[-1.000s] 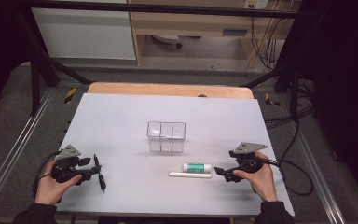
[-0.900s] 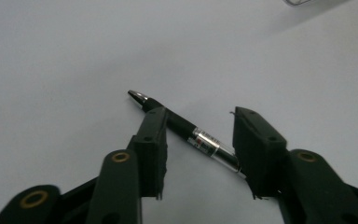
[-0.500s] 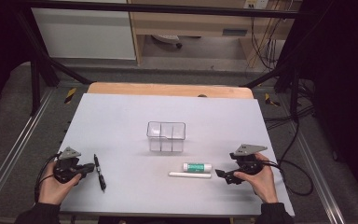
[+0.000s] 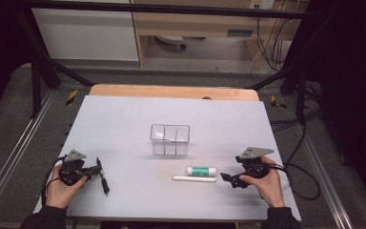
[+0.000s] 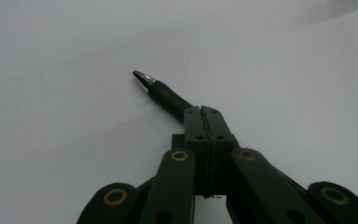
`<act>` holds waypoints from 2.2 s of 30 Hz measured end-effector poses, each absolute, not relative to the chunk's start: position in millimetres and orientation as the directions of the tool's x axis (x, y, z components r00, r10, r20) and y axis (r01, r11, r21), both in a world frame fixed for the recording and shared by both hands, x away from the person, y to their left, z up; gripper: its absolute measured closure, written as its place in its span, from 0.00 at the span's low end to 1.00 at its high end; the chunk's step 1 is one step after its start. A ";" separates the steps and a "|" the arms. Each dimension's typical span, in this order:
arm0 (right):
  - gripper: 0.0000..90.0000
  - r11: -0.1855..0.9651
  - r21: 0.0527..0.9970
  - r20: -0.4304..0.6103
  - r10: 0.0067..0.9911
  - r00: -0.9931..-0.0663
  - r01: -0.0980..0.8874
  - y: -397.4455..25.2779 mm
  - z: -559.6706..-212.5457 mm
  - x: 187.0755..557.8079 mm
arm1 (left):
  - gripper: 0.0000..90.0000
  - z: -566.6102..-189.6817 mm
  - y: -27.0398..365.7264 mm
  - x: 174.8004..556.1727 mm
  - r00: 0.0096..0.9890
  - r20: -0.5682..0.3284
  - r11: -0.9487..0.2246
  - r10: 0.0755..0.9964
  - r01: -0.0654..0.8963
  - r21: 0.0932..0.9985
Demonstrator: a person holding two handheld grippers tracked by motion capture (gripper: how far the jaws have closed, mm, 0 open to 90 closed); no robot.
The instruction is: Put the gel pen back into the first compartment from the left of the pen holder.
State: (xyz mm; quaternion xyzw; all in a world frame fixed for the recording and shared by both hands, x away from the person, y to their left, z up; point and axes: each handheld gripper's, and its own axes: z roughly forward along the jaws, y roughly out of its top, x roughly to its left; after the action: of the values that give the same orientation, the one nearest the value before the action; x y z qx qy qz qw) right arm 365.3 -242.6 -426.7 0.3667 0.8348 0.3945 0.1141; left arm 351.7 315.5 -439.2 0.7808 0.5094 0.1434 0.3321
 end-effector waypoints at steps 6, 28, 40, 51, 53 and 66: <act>0.08 0.426 0.737 0.096 0.702 -0.706 0.524 -243.0 -427.5 365.6 | 0.99 -441.1 310.4 353.3 0.453 -0.120 -0.266 0.884 0.695 0.668; 0.08 0.426 0.737 0.096 0.703 -0.705 0.525 -245.0 -427.5 365.7 | 0.99 -433.5 260.7 345.5 0.573 -0.131 -0.343 0.809 0.642 0.685; 0.08 0.429 0.732 0.099 0.701 -0.706 0.529 -245.1 -427.6 365.4 | 0.99 -437.9 256.8 337.1 0.602 -0.157 -0.417 0.783 0.695 0.586; 0.07 0.425 0.734 0.099 0.705 -0.703 0.529 -246.2 -428.0 365.4 | 0.99 -434.7 270.9 328.0 0.600 -0.140 -0.441 0.787 0.708 0.551; 0.07 0.425 0.735 0.098 0.704 -0.703 0.528 -246.4 -427.9 365.4 | 0.99 -434.1 274.2 327.3 0.600 -0.131 -0.447 0.789 0.708 0.547; 0.07 0.429 0.729 0.100 0.704 -0.703 0.533 -246.2 -428.0 365.3 | 0.99 -432.3 295.7 327.8 0.564 -0.076 -0.439 0.822 0.713 0.546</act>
State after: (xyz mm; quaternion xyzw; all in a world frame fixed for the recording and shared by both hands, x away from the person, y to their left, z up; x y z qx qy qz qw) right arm 365.3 -246.2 -428.0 0.3689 0.8381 0.3865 0.1105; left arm 327.8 295.7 -432.3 0.8422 0.4559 0.1011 0.2696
